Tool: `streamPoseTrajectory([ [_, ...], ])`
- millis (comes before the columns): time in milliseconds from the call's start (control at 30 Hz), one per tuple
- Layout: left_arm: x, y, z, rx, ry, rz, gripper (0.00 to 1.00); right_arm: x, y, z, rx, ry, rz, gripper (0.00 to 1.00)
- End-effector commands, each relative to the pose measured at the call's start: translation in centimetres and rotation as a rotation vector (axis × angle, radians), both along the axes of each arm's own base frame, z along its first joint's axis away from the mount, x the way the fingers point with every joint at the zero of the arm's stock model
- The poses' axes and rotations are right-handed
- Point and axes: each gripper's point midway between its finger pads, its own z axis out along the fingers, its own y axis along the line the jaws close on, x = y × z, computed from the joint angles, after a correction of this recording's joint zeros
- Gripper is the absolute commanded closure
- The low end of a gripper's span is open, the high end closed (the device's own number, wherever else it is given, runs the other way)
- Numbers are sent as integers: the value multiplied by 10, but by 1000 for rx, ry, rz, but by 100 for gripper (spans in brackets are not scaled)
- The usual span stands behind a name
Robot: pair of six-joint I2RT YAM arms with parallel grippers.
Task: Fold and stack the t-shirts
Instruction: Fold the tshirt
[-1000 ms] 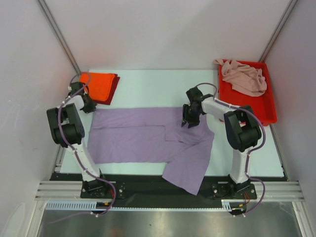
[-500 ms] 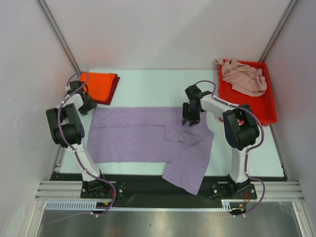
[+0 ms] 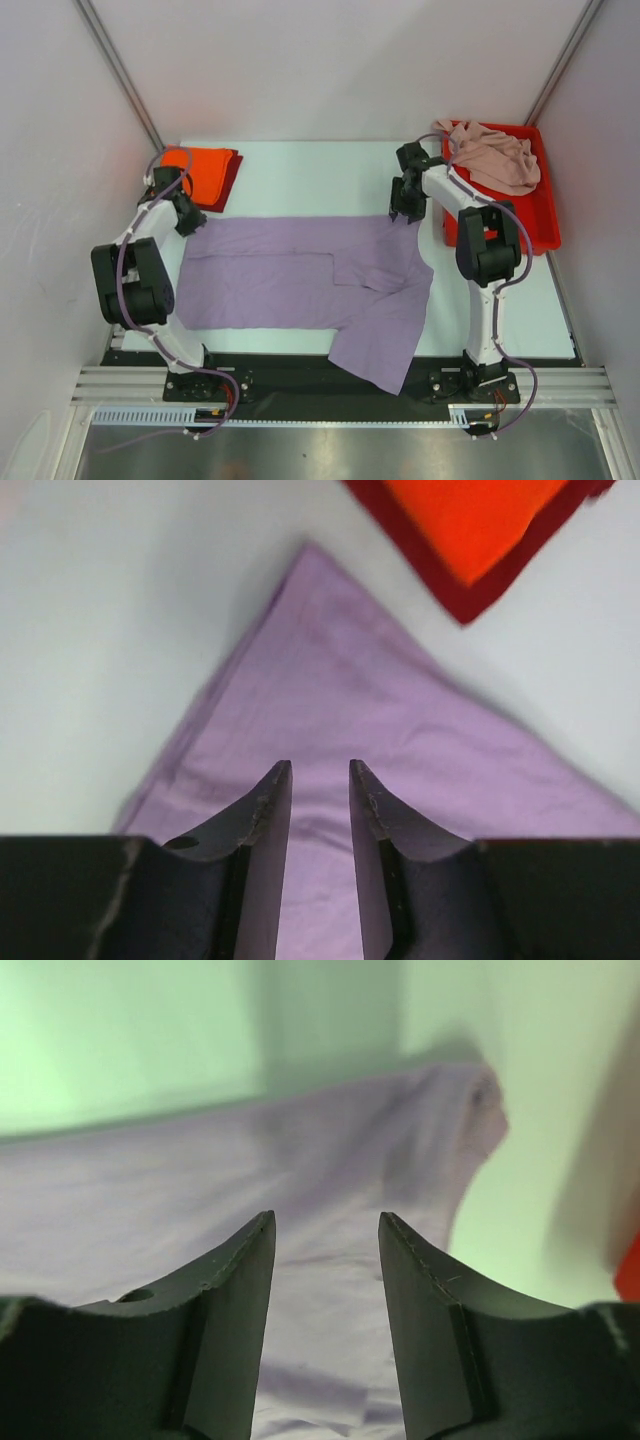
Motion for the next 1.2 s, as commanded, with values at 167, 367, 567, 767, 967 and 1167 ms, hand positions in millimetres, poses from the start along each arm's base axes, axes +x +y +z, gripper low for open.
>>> streamPoseTrajectory([
  [167, -38, -36, -25, 10, 152, -38, 67, -5, -7, 3, -97, -2, 54, 48],
  [367, -33, -31, -60, 11, 297, 0, 68, -14, -7, -32, -185, 30, 75, 47],
  [567, -3, -30, -68, -9, 312, -12, 69, 4, -17, -54, -259, 21, 53, 47],
  [767, 22, -21, -69, -8, 303, -7, 69, 40, -20, -45, -285, -29, 64, 46],
  [967, 26, -13, -36, 25, 247, -8, 65, 51, -15, -10, -283, -73, 71, 43],
  [1167, -2, -15, 15, 52, 161, -8, 39, 14, -8, 92, -227, -148, 30, 27],
])
